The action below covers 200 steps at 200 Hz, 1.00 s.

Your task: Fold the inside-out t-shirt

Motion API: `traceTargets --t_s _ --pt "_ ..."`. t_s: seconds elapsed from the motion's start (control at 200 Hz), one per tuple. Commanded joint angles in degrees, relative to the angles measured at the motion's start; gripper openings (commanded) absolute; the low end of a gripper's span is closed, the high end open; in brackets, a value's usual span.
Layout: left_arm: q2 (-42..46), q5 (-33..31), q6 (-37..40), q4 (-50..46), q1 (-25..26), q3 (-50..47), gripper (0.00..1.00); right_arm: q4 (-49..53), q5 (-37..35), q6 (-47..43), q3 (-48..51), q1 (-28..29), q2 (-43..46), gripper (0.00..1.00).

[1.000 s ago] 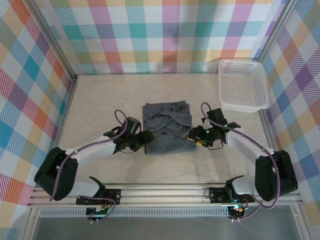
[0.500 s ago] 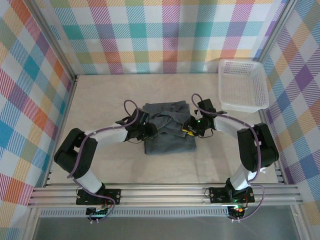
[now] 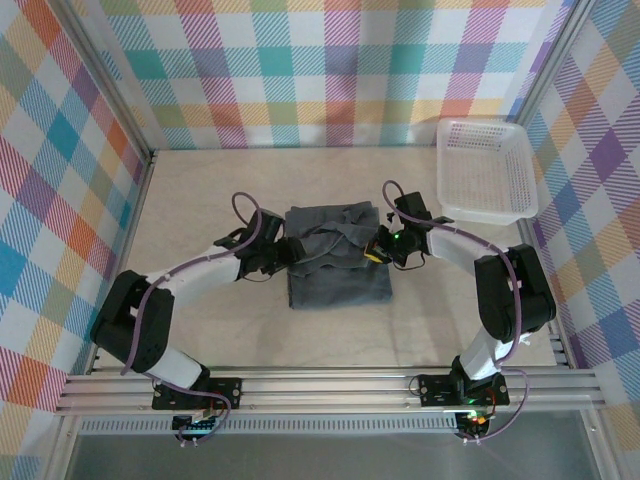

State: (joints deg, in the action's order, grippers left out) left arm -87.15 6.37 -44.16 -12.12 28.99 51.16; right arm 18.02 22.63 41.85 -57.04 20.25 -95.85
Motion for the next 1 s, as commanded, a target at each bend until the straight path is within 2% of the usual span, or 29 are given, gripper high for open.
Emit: traceTargets --t_s 0.0,0.205,0.465,0.655,0.77,0.89,0.945,0.995 --pt "-2.84 1.31 1.17 -1.06 -1.02 0.34 0.54 0.05 0.83 0.7 -2.0 0.31 -0.79 0.0" --pt "-8.96 2.74 0.95 1.18 -1.02 3.51 0.53 0.49 0.92 0.61 -2.62 0.31 -0.96 0.0" --pt "-9.72 4.6 -0.17 2.98 -1.04 3.87 0.17 1.0 0.45 0.73 -2.73 0.3 -0.9 0.0" --pt "-7.42 4.37 -0.15 0.72 -1.33 5.67 0.02 1.45 0.02 2.07 -5.27 -0.15 -2.35 0.0" --pt "-8.84 4.07 0.08 -0.78 -2.97 9.7 0.01 1.67 -0.35 2.92 -10.2 -1.77 -5.37 0.0" --pt "-14.39 4.61 0.12 0.29 -6.42 15.79 0.02 2.24 -0.89 2.41 -18.51 -3.69 -12.5 0.0" --pt "-18.23 5.31 -0.03 1.97 -8.18 19.08 0.05 2.85 -0.64 1.75 -22.76 -4.64 -16.75 0.08" --pt "-21.89 6.03 -0.1 3.06 -9.77 22.71 0.09 3.89 -0.92 0.95 -27.74 -5.65 -19.67 0.12"
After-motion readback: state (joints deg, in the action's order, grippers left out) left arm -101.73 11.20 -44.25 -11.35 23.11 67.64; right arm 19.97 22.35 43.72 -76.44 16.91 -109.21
